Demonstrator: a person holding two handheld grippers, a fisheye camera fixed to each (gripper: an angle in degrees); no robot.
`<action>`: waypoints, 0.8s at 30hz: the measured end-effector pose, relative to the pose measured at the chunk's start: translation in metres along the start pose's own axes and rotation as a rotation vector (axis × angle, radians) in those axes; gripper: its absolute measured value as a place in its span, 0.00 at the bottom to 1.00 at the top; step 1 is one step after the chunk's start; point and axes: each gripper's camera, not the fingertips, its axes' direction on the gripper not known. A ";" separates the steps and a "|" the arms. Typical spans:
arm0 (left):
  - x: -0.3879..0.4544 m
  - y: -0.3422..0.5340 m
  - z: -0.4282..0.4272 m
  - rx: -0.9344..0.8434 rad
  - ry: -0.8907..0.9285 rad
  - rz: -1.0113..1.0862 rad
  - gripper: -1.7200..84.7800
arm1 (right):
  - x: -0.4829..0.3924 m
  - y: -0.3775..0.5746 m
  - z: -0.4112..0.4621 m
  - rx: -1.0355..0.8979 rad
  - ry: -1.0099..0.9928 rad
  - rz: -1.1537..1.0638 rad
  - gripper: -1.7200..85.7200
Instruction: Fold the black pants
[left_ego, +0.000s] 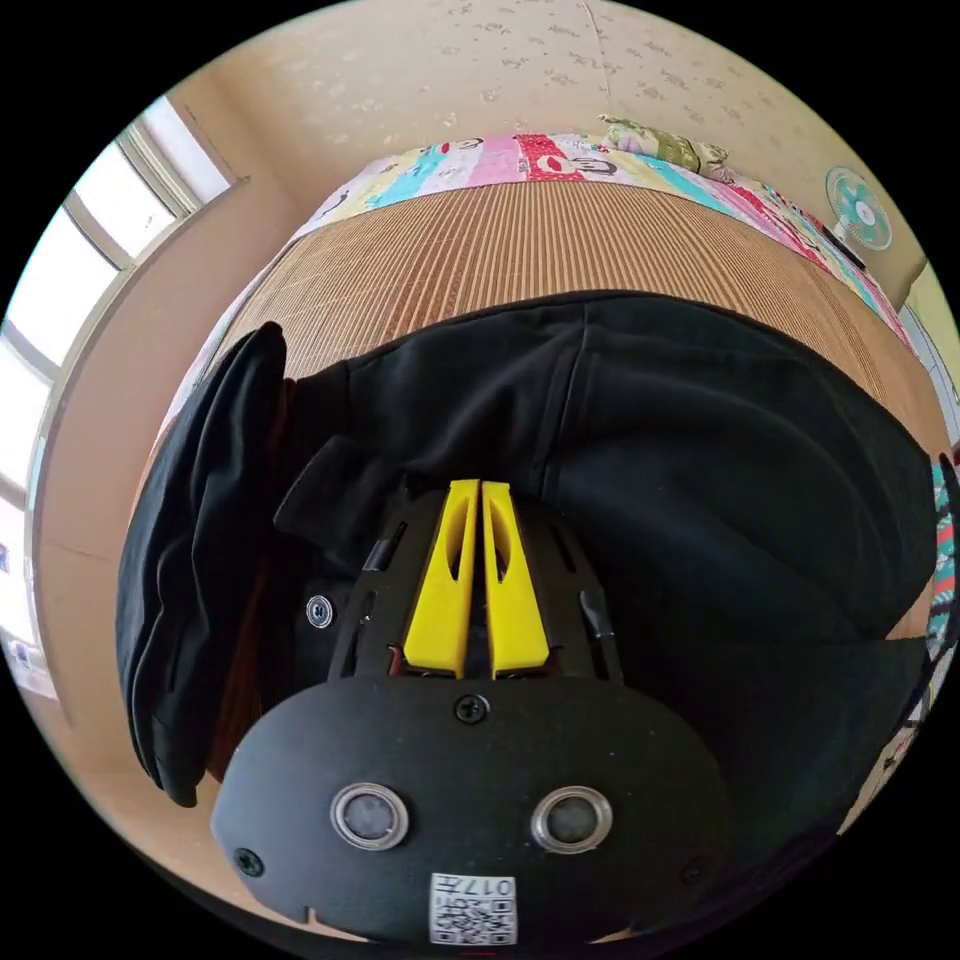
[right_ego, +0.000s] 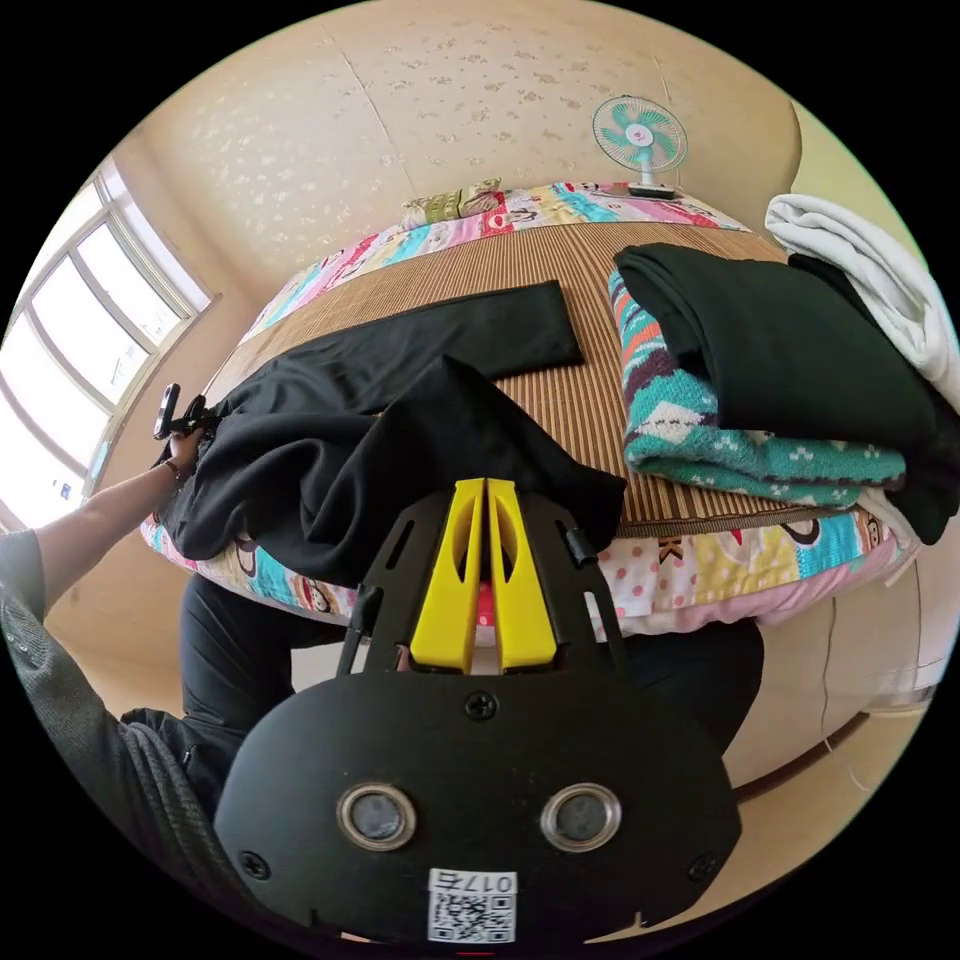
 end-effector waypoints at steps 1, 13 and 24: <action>-0.006 -0.001 -0.004 -0.010 0.041 -0.034 0.01 | 0.009 0.001 -0.005 0.014 -0.027 0.038 0.04; -0.073 0.298 -0.175 0.380 0.475 -0.214 0.08 | 0.042 -0.038 0.036 -0.182 -0.370 0.221 0.28; -0.192 0.390 -0.183 0.328 0.823 -0.659 0.16 | 0.107 -0.087 -0.090 0.281 -0.764 -0.036 0.03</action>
